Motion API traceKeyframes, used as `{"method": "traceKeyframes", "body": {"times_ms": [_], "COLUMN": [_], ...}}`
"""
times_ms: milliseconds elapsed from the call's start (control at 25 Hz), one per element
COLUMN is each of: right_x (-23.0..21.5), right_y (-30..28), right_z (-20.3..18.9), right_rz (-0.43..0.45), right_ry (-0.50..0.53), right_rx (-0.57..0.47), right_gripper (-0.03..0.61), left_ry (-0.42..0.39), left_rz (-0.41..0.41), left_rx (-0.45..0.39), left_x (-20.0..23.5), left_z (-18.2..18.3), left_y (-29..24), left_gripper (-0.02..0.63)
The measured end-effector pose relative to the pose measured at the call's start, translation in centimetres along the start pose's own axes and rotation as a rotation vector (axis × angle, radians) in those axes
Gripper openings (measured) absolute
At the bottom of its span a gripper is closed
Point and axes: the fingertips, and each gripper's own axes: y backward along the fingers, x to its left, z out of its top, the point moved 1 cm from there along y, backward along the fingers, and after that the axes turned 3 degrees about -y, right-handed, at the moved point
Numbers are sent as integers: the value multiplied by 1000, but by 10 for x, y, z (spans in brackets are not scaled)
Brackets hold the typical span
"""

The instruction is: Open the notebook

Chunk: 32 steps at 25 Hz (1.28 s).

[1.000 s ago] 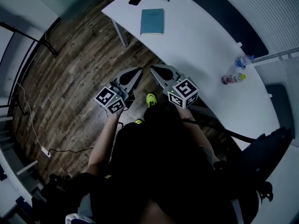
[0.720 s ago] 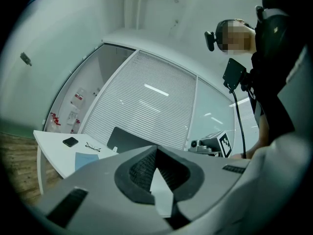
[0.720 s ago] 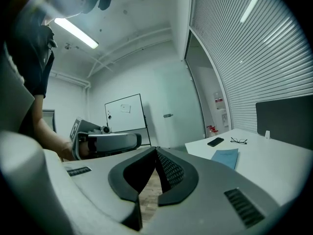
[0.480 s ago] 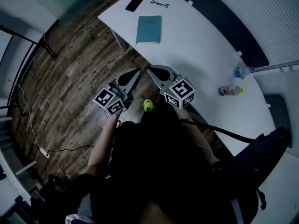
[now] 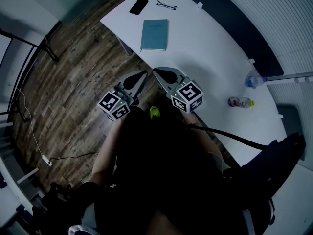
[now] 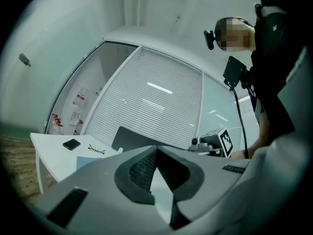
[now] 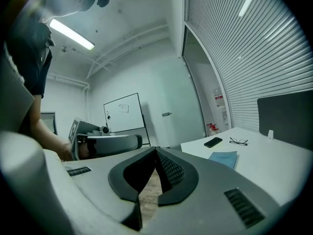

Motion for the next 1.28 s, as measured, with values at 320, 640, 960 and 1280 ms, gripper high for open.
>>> {"method": "traceKeyframes", "body": {"times_ms": [320, 640, 960, 1280], "right_x": [-23, -60, -95, -124], "right_y": [-25, -56, -89, -103], "right_z": [4, 7, 5, -17], "right_rz": [-27, -90, -134, -182], "right_ry": [-5, -40, -56, -100], "right_rx": [1, 20, 50, 89], "right_gripper": [0, 0, 0, 2], "left_ry": [11, -15, 6, 29], "left_rz": [-45, -79, -110, -113], "left_rx": [23, 57, 83, 87], "left_x": [27, 67, 107, 135], "left_z": [-2, -1, -6, -19], "left_y": [-16, -38, -56, -70], "left_gripper": [20, 20, 20, 20]}}
